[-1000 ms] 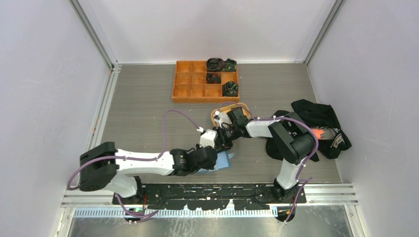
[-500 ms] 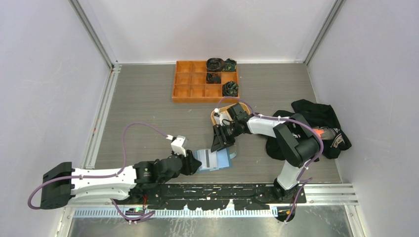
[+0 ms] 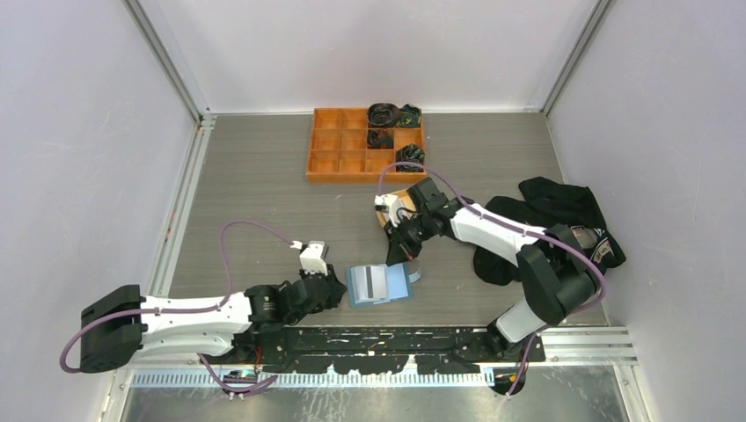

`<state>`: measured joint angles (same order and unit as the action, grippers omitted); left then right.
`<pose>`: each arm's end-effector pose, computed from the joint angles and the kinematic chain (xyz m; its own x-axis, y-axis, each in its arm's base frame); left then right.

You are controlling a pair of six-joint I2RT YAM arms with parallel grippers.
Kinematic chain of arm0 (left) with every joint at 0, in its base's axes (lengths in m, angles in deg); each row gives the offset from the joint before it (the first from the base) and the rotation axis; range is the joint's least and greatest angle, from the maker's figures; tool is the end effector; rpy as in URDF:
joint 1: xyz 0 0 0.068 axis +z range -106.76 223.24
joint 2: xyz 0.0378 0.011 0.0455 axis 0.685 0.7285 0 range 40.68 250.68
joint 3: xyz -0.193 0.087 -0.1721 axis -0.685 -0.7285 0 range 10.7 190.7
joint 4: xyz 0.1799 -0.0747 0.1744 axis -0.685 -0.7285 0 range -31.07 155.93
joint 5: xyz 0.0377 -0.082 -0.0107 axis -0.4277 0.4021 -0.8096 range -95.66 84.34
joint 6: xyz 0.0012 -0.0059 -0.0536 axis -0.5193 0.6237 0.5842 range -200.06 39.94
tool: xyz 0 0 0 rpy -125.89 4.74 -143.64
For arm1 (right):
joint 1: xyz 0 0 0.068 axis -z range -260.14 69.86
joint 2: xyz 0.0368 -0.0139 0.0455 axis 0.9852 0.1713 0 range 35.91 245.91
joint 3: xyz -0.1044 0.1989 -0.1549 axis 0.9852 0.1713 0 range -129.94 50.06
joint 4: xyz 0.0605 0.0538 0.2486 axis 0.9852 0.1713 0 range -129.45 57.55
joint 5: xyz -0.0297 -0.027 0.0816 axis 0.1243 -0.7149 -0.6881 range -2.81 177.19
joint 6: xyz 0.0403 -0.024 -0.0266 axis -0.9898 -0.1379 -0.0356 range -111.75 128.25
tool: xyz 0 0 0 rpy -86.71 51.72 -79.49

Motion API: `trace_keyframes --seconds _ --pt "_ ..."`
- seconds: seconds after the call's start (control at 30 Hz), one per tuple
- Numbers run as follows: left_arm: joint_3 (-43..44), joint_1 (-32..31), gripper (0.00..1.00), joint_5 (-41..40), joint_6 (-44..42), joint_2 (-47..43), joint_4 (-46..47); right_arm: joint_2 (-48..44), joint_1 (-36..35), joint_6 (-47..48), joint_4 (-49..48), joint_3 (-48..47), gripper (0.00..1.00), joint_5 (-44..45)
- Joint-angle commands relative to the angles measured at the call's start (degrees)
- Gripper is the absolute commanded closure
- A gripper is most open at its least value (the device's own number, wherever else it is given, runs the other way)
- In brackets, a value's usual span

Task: Put the credit cards into the card holder
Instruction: Insert the credit card into the card holder.

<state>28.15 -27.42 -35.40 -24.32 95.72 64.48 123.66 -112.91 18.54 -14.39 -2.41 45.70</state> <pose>0.0766 -0.1648 0.1618 -0.6891 -0.2037 -0.6954 0.2168 0.8577 -0.4661 0.2345 0.1791 0.1974 -0.5972 -0.5437 -0.5897 -0.8007 0.3611 0.4780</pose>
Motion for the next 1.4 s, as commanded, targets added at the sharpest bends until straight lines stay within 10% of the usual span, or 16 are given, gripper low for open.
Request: trace_keyframes --seconds 0.0,1.37 --pt "2.06 1.51 0.80 0.83 1.16 1.71 1.83 1.94 -3.22 7.50 3.77 -1.23 0.99 5.21" --pt "5.34 3.23 0.80 10.22 3.04 19.54 12.32 9.79 -13.07 7.97 7.38 -8.06 0.98 19.39"
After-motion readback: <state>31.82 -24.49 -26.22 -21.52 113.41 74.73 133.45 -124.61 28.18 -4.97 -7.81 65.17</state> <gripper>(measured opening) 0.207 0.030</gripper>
